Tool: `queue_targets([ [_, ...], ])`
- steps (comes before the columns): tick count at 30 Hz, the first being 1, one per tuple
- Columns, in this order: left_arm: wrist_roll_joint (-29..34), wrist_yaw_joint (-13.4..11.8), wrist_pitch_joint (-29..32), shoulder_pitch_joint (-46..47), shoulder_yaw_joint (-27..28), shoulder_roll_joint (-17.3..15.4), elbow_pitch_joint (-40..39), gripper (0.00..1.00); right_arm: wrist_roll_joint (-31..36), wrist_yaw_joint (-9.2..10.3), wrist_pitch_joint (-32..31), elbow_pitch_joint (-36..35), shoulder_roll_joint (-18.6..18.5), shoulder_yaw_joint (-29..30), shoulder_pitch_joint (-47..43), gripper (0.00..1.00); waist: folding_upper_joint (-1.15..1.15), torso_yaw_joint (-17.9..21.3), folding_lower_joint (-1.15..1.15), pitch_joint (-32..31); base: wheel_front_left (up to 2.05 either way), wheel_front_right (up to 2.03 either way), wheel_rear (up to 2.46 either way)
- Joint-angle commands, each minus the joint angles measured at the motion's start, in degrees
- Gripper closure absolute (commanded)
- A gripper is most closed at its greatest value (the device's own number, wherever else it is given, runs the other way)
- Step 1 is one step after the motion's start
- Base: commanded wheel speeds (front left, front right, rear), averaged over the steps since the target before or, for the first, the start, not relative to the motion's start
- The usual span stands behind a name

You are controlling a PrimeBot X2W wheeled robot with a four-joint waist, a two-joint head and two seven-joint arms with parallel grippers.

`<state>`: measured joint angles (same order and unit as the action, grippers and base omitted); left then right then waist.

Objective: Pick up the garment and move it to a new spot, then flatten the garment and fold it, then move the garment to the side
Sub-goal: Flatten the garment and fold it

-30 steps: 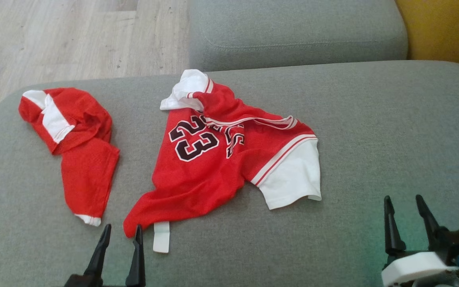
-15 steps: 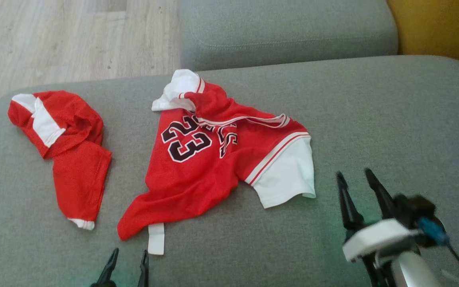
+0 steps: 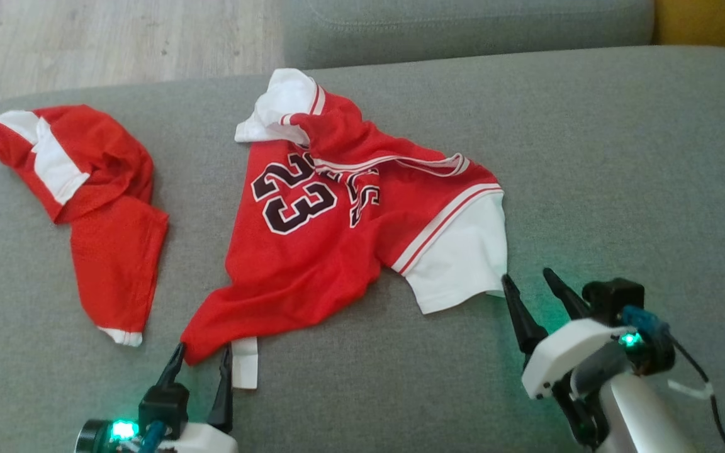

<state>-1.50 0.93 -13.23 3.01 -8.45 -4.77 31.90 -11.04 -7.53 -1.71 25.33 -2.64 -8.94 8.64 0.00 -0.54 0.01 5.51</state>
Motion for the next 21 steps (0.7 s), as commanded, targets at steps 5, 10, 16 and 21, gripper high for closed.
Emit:
queue_targets([
  [5,0.0,-0.6,-1.3,4.1,1.2,-1.2,0.8,0.0,-2.7,0.04,0.9,0.9,-0.2,-2.6,5.3,0.0,0.0,0.2,-0.01,1.3,0.0,0.0,0.0],
  [10,-0.1,-0.8,-1.6,6.3,0.7,-1.1,2.6,0.0,-4.7,0.04,0.0,5.4,-0.2,-4.4,7.9,0.0,0.0,-0.2,-0.01,2.8,0.0,0.0,0.0],
  [16,-0.4,-0.7,-1.7,8.0,0.0,-0.9,4.7,0.02,-9.1,0.04,-0.9,8.6,-0.2,-7.2,9.9,0.0,0.0,-0.4,-0.01,3.7,0.0,0.0,0.0],
  [21,-1.3,0.4,-1.7,9.5,-0.6,-0.4,6.1,1.0,-14.6,0.04,0.2,11.4,-0.2,-7.7,11.9,1.0,0.0,-0.6,-0.01,3.1,0.0,0.0,0.0],
])
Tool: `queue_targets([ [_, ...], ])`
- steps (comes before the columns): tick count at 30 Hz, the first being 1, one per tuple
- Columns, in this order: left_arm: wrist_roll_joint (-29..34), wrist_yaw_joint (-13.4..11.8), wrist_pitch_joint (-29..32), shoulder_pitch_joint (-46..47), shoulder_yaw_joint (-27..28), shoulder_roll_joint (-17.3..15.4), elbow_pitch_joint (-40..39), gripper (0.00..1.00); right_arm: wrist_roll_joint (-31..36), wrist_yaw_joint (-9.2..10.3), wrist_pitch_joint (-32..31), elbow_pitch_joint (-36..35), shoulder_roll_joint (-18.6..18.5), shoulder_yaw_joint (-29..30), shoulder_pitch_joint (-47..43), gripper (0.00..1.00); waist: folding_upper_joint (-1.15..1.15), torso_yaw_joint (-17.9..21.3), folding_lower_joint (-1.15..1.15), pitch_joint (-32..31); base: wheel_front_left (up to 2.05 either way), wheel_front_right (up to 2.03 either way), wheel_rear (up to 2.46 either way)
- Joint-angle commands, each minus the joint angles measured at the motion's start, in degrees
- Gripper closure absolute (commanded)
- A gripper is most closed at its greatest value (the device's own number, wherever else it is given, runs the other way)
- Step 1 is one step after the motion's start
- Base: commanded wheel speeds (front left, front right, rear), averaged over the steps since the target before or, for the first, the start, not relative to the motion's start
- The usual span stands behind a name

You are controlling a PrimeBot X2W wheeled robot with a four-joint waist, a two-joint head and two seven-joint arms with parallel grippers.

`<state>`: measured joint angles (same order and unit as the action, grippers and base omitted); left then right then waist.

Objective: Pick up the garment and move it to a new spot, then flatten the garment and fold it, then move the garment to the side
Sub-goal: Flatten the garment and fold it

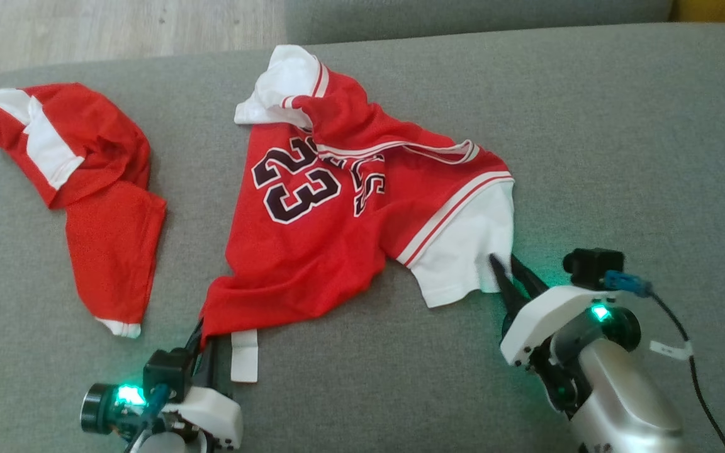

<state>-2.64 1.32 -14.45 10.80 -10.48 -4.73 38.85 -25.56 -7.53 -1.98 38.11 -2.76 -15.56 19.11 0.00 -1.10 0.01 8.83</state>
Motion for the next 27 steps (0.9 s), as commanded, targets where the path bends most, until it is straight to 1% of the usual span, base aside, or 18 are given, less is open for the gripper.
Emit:
queue_targets([
  [1,-0.4,0.2,-0.5,1.8,1.4,-0.5,-0.9,1.0,-1.4,0.04,1.0,-1.2,-0.1,-0.8,1.7,1.0,0.0,0.0,-0.01,-0.5,0.0,0.0,0.0],
  [3,-1.1,0.7,-0.5,1.5,1.5,-0.5,-1.4,1.0,-3.7,0.04,1.9,-1.9,-0.1,-0.3,2.2,1.0,0.0,0.3,-0.01,-1.3,0.0,0.0,0.0],
  [5,-2.0,1.2,-0.5,0.6,1.8,-0.5,-3.4,1.0,-6.3,0.04,2.1,-4.5,-0.1,0.1,2.2,1.0,0.0,0.7,-0.01,-2.3,0.0,0.0,0.0],
  [7,-3.6,2.2,0.5,-0.8,2.3,-0.6,-7.1,1.0,-8.2,0.04,1.4,-9.1,-0.1,1.1,1.5,1.0,0.0,1.2,-0.01,-3.4,0.0,0.0,0.0],
  [10,-6.6,3.5,4.3,-3.7,3.1,-1.2,-16.0,1.0,-10.4,0.04,-1.8,-18.9,-0.8,4.6,-0.8,1.0,0.0,2.0,-0.01,-5.1,0.0,0.0,0.0],
  [14,-11.4,4.5,12.5,-8.1,3.8,-2.1,-32.6,1.0,-12.7,0.04,-8.9,-35.3,-2.1,11.0,-5.5,1.0,0.0,2.9,-0.01,-7.0,0.0,0.0,0.0],
  [17,-15.4,5.0,19.5,-10.3,3.5,-2.7,-46.5,1.0,-14.2,0.04,-15.4,-47.8,-1.9,16.4,-8.0,1.0,0.0,3.6,-0.01,-8.1,0.0,0.0,0.0],
  [19,-17.4,5.3,24.1,-10.7,3.0,-3.9,-55.2,1.0,-15.1,0.04,-19.6,-55.9,-1.3,19.8,-8.7,1.0,0.0,4.1,-0.01,-8.5,0.0,0.0,0.0],
  [20,-19.4,5.4,28.6,-9.9,2.3,-5.0,-62.8,1.0,-16.1,0.04,-23.9,-63.0,-0.8,22.7,-8.1,1.0,0.0,4.7,-0.01,-8.6,0.0,0.0,0.0],
  [21,-19.4,5.4,28.6,-9.9,2.3,-5.0,-62.8,1.0,-16.1,0.04,-23.9,-63.0,-0.8,22.7,-8.1,1.0,0.0,4.7,-0.01,-8.6,0.0,0.0,0.0],
  [24,-21.9,5.6,34.6,-7.0,1.3,-6.7,-71.8,1.0,-18.4,0.04,-29.7,-71.4,-0.4,26.1,-5.2,1.0,0.0,5.7,-0.01,-8.2,0.0,0.0,0.0],
  [27,-25.0,5.5,40.3,-2.2,1.2,-7.6,-76.5,1.0,-21.5,0.04,-34.4,-75.7,-0.2,29.0,-0.4,1.0,0.0,6.8,-0.01,-7.1,0.0,0.0,0.0],
])
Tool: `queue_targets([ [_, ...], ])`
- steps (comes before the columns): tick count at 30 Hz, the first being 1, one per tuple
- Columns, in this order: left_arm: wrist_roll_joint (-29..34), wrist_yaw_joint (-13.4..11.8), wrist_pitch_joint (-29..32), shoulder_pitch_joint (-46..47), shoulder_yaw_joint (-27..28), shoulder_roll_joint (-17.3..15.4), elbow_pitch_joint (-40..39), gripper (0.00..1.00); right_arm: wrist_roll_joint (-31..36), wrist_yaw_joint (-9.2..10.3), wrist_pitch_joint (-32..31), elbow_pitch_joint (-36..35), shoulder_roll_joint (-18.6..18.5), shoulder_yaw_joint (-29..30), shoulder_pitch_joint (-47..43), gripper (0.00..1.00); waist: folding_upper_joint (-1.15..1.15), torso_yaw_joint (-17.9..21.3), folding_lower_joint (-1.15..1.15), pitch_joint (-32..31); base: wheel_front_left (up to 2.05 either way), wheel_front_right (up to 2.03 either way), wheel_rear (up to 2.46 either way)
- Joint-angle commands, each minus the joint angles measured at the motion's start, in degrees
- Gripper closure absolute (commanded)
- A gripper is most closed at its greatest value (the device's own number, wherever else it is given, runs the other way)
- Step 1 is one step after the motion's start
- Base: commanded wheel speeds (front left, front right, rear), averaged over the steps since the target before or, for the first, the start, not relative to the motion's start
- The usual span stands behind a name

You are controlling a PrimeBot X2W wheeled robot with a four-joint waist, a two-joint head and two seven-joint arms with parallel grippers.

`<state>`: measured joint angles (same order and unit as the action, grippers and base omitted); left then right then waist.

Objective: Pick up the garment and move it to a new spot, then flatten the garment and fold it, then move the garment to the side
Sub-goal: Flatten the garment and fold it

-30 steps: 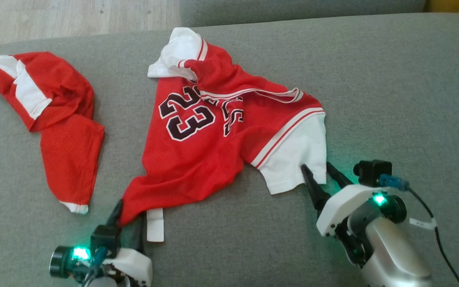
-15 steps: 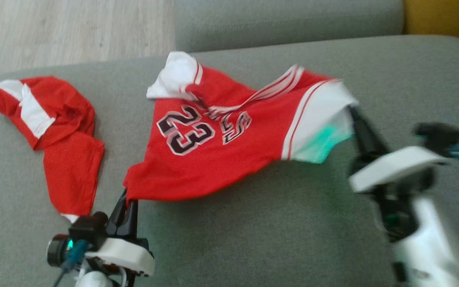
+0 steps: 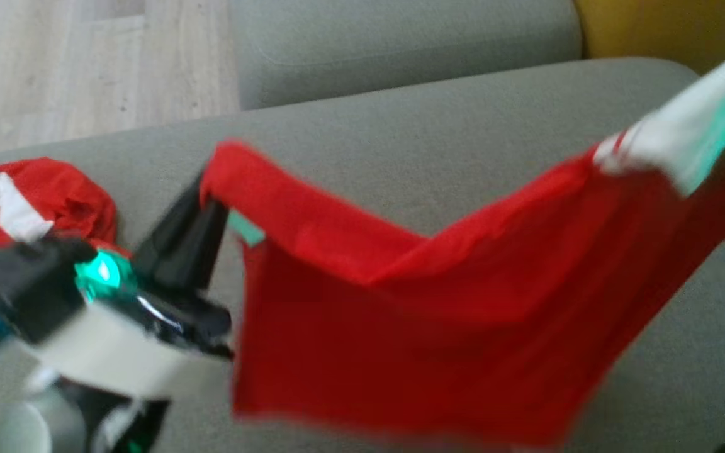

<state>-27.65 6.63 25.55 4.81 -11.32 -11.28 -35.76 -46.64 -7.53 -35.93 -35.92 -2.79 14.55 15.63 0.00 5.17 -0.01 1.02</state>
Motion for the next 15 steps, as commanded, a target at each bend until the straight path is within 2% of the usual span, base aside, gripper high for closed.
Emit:
queue_targets([
  [1,-0.7,0.2,1.9,5.8,2.3,-1.7,-2.4,1.0,-1.4,0.04,-1.5,-1.8,-0.1,-0.3,4.8,1.0,0.0,1.0,0.01,1.3,0.0,0.0,0.0],
  [4,-4.1,-0.1,6.9,12.1,2.8,-2.2,-1.4,1.0,-1.1,0.04,-4.0,0.0,-0.1,1.5,11.0,1.0,0.0,2.1,0.01,4.4,0.0,0.0,0.0],
  [8,-7.6,-0.6,11.8,22.1,5.4,-4.0,5.0,1.0,0.9,0.04,-5.4,7.1,-0.1,1.4,20.2,1.0,0.0,2.8,0.01,9.9,0.0,0.0,0.0],
  [12,-6.8,-0.3,13.6,33.3,7.2,-7.0,13.8,1.0,4.6,0.04,-3.8,16.5,-0.1,-0.7,29.9,1.0,0.0,3.0,0.01,15.7,0.0,0.0,0.0],
  [15,-3.5,0.0,12.1,42.1,6.4,-8.7,21.2,1.0,7.4,0.04,0.1,25.1,-0.1,-1.8,38.3,1.0,0.0,2.8,0.01,19.2,0.0,0.0,0.0],
])
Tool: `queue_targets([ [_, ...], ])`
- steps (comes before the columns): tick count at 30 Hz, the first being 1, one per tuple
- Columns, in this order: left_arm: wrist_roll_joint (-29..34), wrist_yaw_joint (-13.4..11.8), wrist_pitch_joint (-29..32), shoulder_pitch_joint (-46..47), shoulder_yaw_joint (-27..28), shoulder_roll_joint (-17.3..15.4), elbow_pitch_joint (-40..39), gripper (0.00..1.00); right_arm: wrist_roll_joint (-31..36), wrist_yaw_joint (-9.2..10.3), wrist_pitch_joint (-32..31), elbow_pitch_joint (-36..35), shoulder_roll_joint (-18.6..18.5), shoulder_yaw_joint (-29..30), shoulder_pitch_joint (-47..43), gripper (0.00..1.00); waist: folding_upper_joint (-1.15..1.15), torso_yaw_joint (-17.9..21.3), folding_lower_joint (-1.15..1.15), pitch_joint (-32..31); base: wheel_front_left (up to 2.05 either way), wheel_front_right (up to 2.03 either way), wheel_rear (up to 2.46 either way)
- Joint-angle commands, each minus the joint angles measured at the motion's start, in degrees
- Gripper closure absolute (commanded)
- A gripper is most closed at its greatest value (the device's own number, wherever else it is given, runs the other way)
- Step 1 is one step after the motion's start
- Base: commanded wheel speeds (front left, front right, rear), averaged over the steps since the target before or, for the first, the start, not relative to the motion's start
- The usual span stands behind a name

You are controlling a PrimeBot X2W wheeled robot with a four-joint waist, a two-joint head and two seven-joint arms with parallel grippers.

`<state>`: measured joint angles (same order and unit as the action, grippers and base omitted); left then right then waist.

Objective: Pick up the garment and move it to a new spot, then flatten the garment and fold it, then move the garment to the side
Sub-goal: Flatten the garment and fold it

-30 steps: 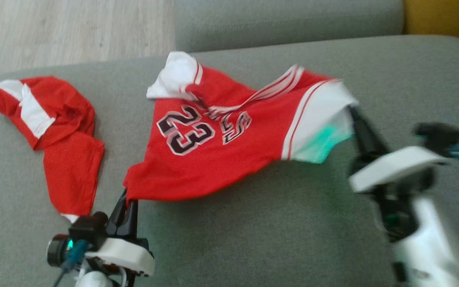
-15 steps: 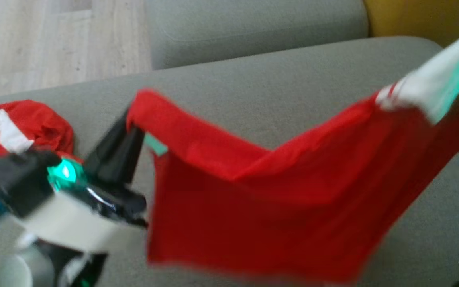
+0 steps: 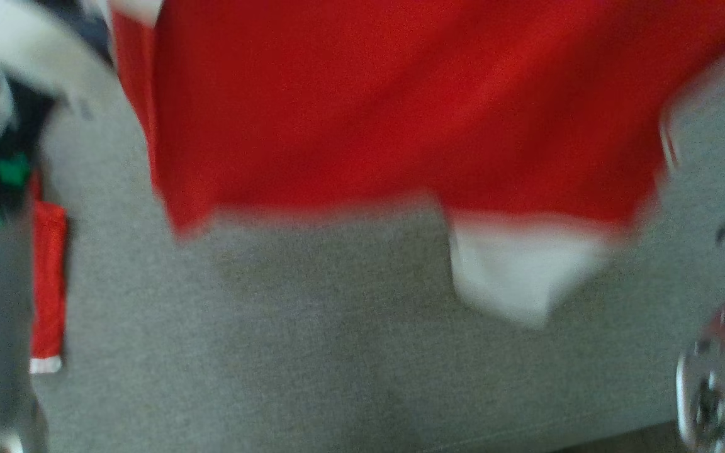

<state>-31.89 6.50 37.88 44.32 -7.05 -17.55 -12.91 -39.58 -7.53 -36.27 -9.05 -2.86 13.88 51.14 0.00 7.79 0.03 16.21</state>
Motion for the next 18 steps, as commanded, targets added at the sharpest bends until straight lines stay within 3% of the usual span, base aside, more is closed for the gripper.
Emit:
queue_targets([
  [1,2.2,0.2,-1.5,5.7,1.9,-2.6,1.1,1.0,1.0,0.04,2.5,1.2,0.0,-1.5,5.7,1.0,0.0,0.1,-0.03,5.0,0.0,0.0,0.0],
  [6,10.4,0.1,-14.3,20.1,-0.5,-0.6,16.4,1.0,4.7,0.04,13.4,15.6,0.0,-3.3,17.9,1.0,0.0,-0.7,-0.03,8.4,0.0,0.0,0.0],
  [10,11.5,0.4,-23.7,22.5,-2.7,2.1,26.3,1.0,5.7,0.04,19.7,23.2,0.0,-6.5,19.3,1.0,0.0,-1.1,-0.03,8.3,0.0,0.0,0.0],
  [14,10.9,0.8,-30.5,15.9,-6.0,2.0,30.5,1.0,7.1,0.04,22.1,23.7,0.0,-9.4,10.7,1.0,0.0,-1.2,-0.03,6.6,0.0,0.0,0.0],
  [18,7.4,0.9,-34.3,3.0,-10.0,0.5,29.4,1.0,7.7,0.04,21.5,19.4,0.0,-8.9,-5.7,1.0,0.0,-1.4,-0.03,4.5,0.0,0.0,0.0],
])
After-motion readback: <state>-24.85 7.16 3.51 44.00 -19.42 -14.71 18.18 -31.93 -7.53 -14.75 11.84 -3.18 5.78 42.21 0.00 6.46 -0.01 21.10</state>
